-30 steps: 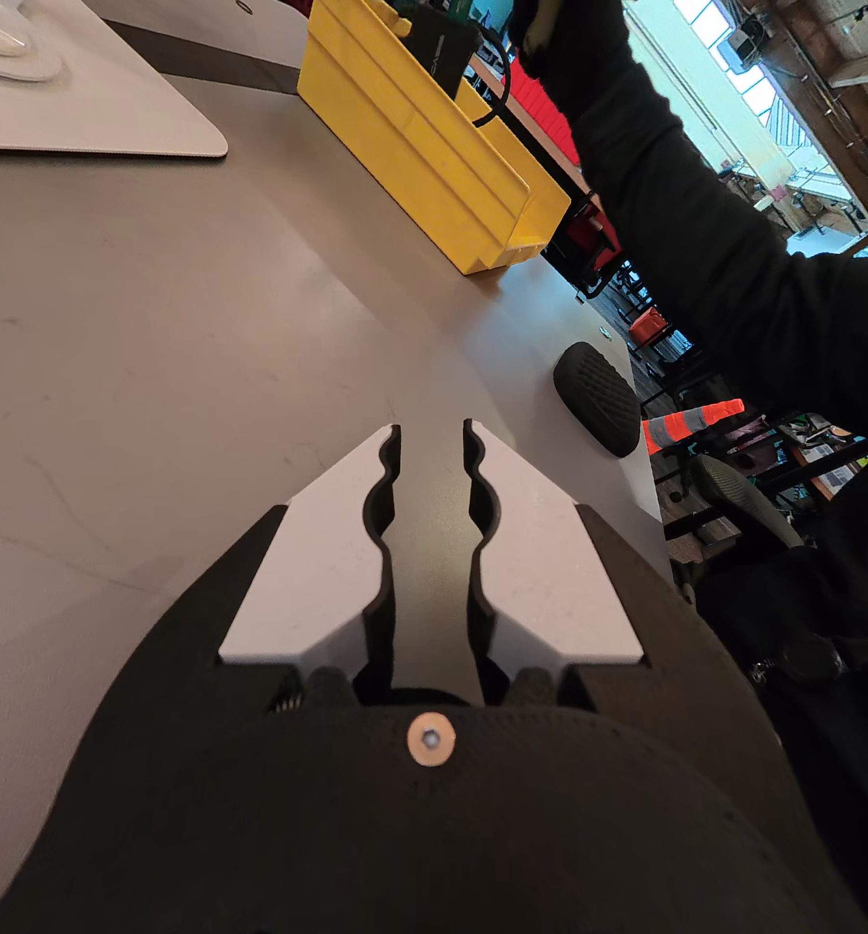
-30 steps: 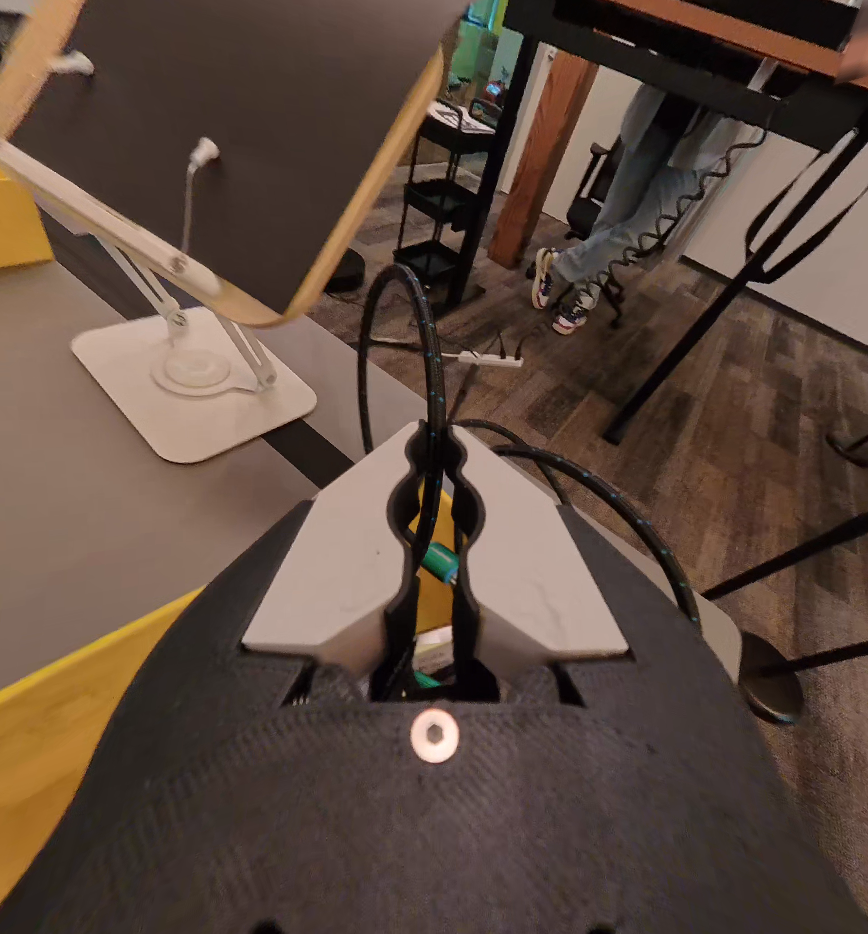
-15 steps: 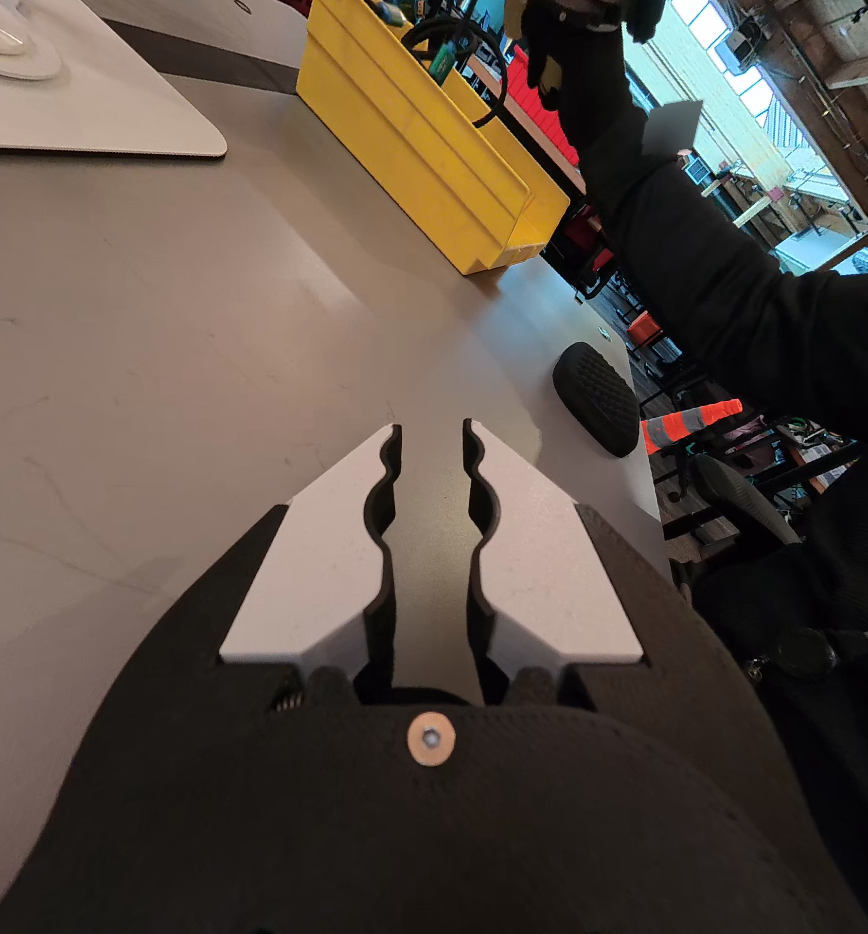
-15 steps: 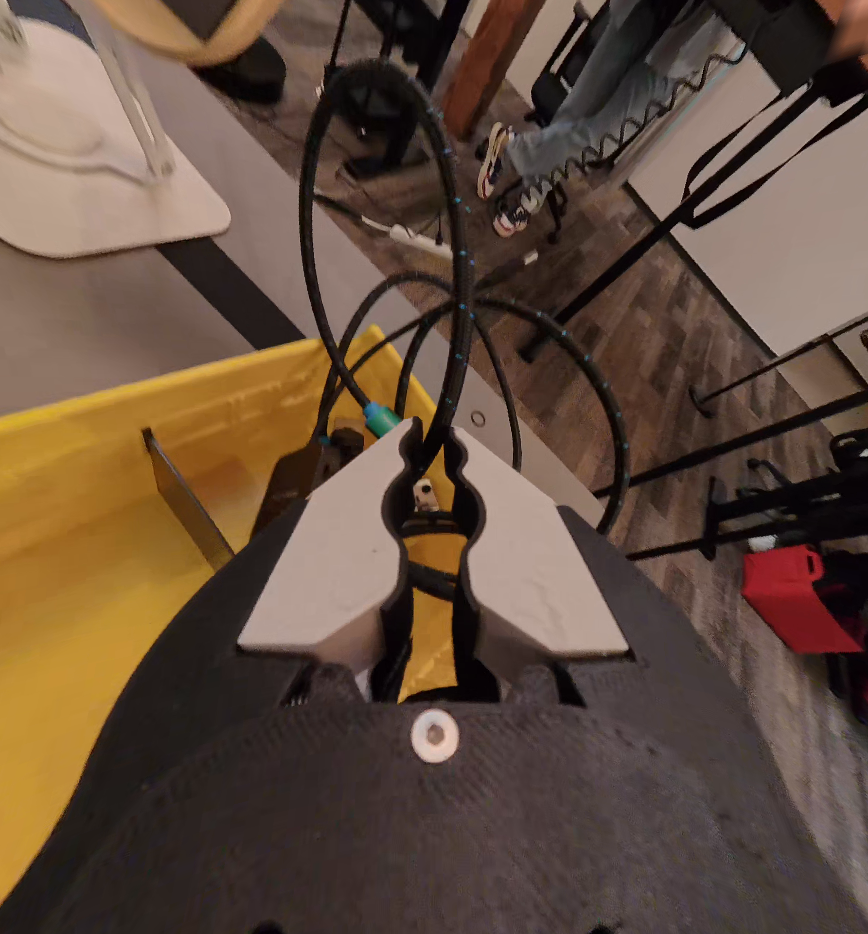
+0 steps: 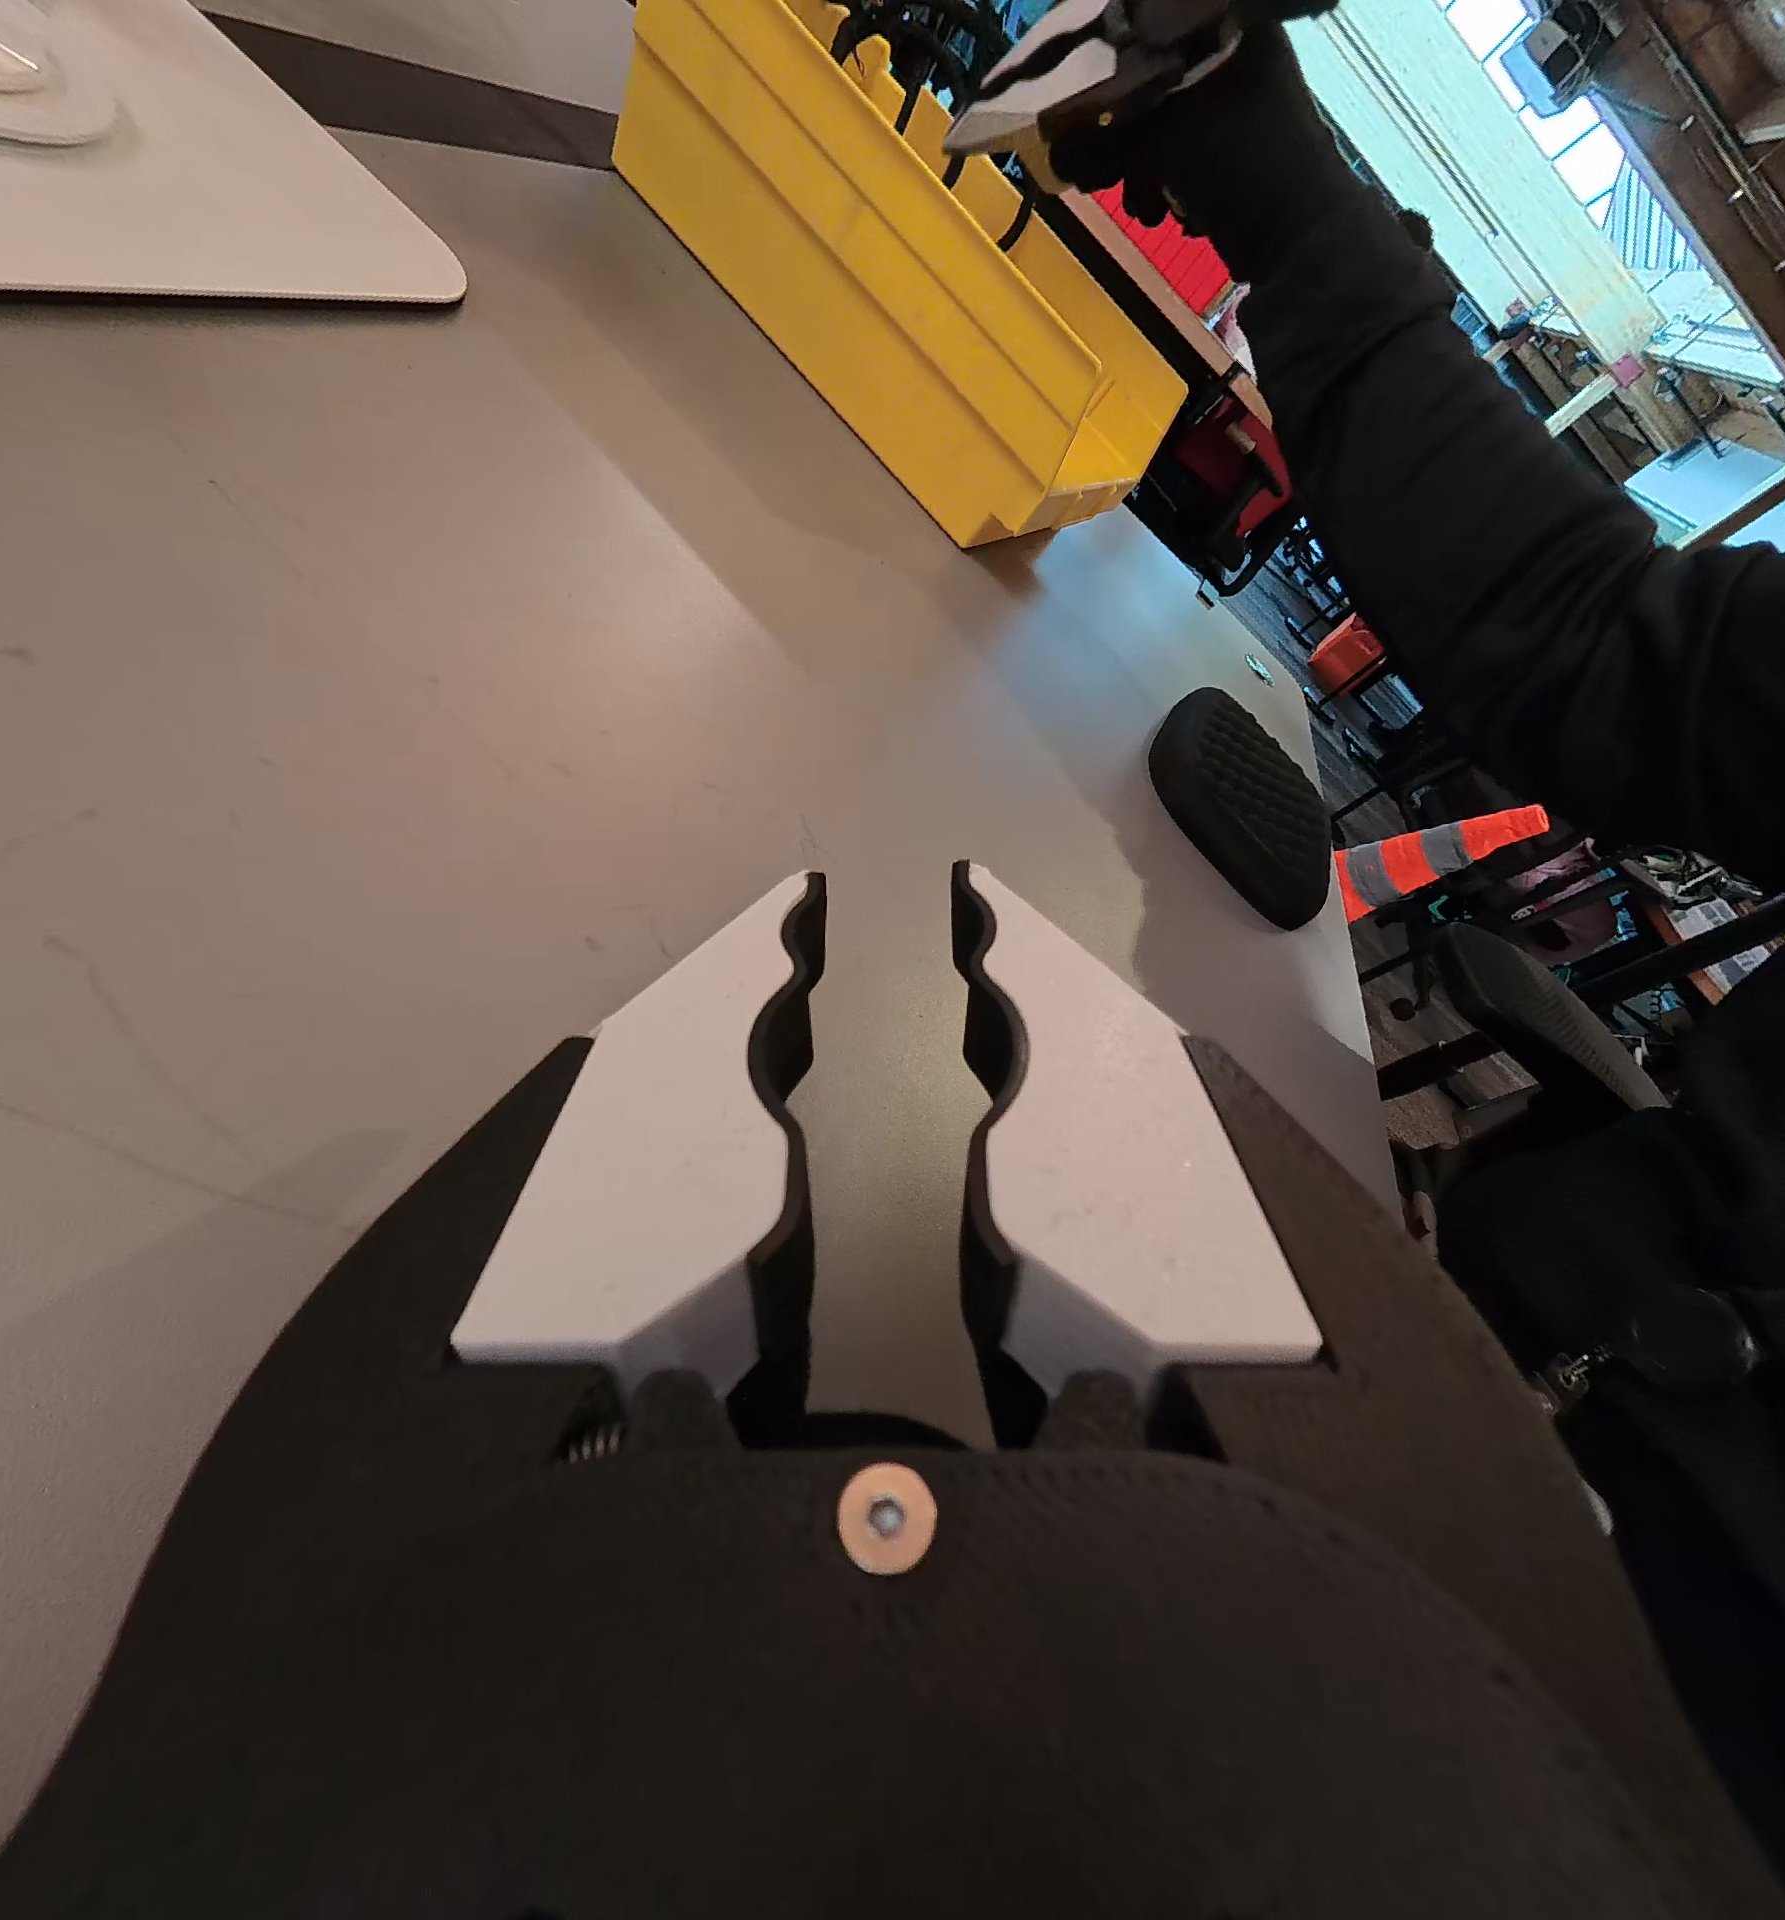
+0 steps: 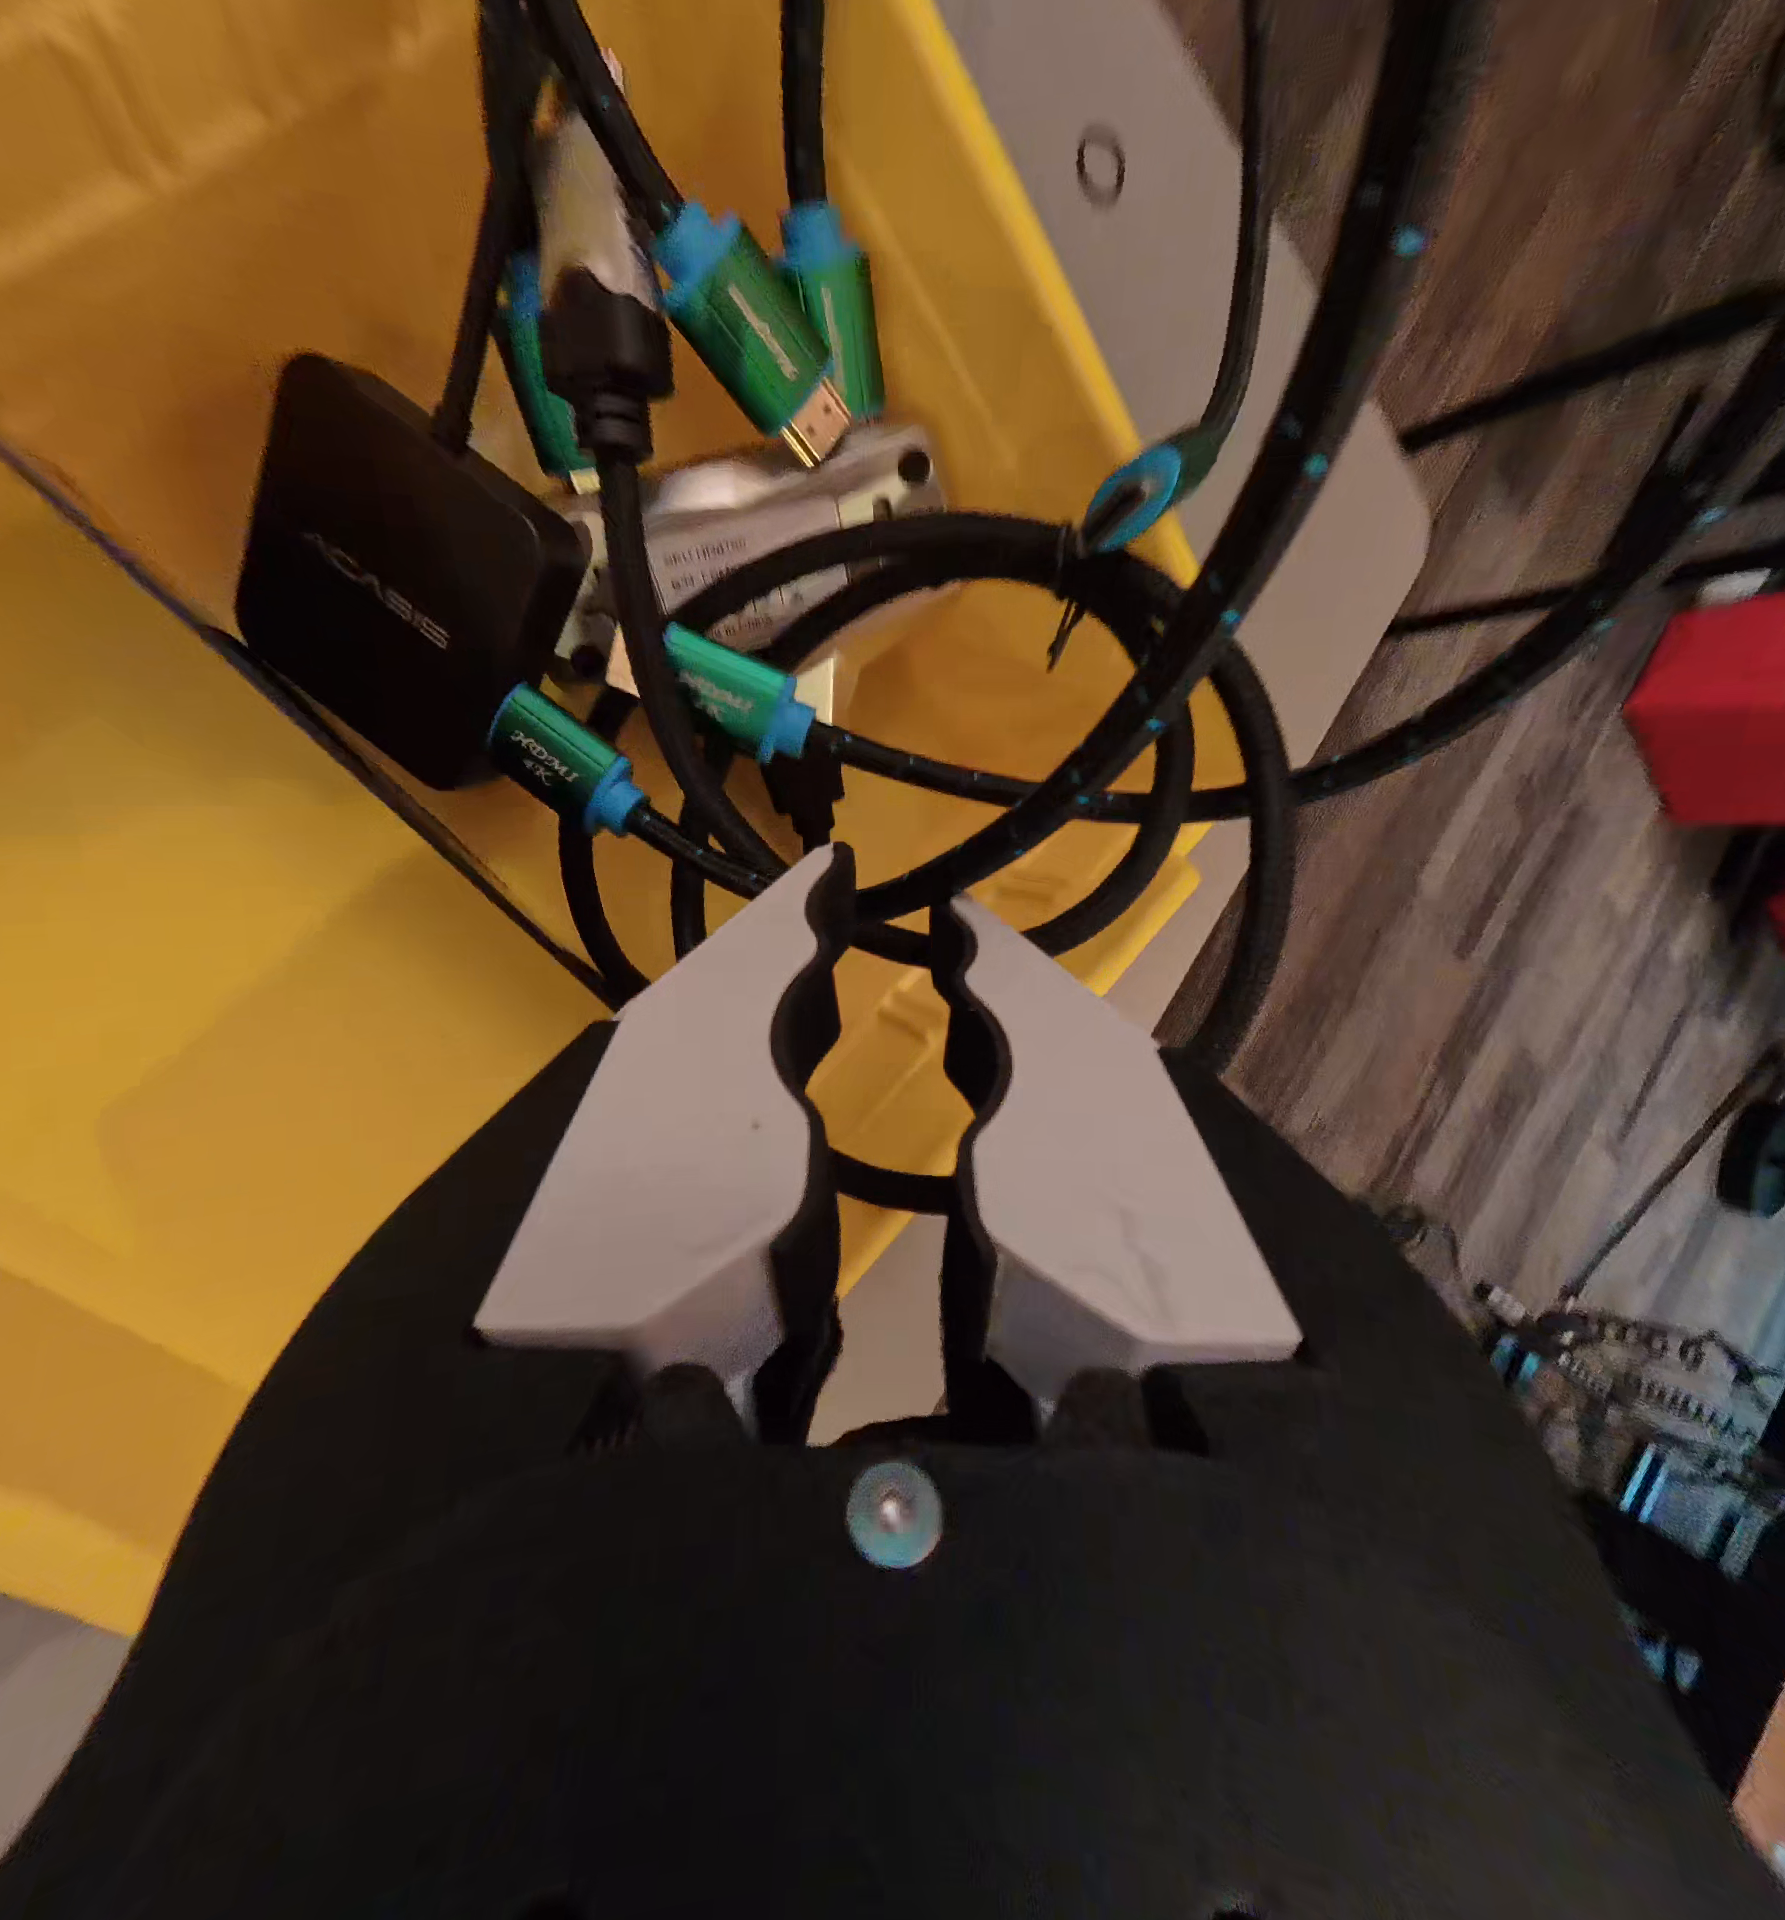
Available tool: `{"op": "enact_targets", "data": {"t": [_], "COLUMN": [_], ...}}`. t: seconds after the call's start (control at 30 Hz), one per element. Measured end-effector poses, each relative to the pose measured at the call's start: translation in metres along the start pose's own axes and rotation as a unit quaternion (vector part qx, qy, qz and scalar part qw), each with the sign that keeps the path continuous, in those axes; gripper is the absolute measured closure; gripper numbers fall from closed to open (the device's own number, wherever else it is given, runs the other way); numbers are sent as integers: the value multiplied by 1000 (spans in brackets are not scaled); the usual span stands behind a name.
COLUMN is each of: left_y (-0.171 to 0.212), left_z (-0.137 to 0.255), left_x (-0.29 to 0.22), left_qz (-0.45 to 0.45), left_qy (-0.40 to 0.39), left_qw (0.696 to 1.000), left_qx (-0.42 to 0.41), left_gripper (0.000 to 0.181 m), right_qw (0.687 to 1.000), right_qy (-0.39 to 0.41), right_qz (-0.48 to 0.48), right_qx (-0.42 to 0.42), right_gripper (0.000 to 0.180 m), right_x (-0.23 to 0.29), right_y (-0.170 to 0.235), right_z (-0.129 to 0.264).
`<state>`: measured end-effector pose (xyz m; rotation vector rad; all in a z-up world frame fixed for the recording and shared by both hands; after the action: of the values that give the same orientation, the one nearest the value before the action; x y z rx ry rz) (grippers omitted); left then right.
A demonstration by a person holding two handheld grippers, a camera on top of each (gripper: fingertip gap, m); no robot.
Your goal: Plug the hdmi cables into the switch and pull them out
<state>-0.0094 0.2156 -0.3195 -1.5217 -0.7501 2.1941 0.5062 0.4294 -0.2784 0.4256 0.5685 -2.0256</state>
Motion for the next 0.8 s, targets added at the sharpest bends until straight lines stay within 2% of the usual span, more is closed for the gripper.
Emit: {"op": "enact_targets", "data": {"t": [0.03,0.23,0.27,0.3,0.37,0.43,0.6,0.73,0.8], "left_y": [0,0,0,-2,-3,0,0,-22,-41], "left_z": [0,0,0,0,-2,-5,-9,8,26], "left_x": [0,0,-1,0,-2,-3,-15,-33,-38], "left_qz": [0,-2,-4,-5,-15,-31,-60,-108,-154], "left_qy": [0,-1,-2,-7,-11,-20,-26,-42,-86], "left_qw": [1000,1000,1000,1000,1000,999,998,993,984], "left_qx": [1,0,-1,-7,-9,3,18,-3,-15], "left_gripper": [158,157,157,156,155,153,152,150,146], "right_qw": [1000,999,999,998,998,999,997,995,993], "right_qy": [-8,-23,-30,-32,-28,-22,-34,-12,-7], "right_qz": [-4,-31,-39,-43,-46,-46,-62,-97,-115], "right_qx": [14,12,14,18,18,17,36,15,9], "right_gripper": [167,163,158,133,115,118,108,105,101], "right_x": [1,3,4,5,4,4,16,24,33], "right_y": [3,-5,-5,-5,-4,-1,19,33,45], "right_z": [-3,12,16,19,26,30,35,48,51]}}
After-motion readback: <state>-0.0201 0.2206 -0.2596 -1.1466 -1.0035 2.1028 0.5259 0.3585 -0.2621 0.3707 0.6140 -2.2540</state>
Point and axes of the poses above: each gripper's, where its closed fingertips meet, z back along the fingers, y out of its underside, x = y × z across the jaws, the point moved 2 cm from there along z, back along the fingers, and after that the axes turned 14 degrees about z, right-handed, at the moved point
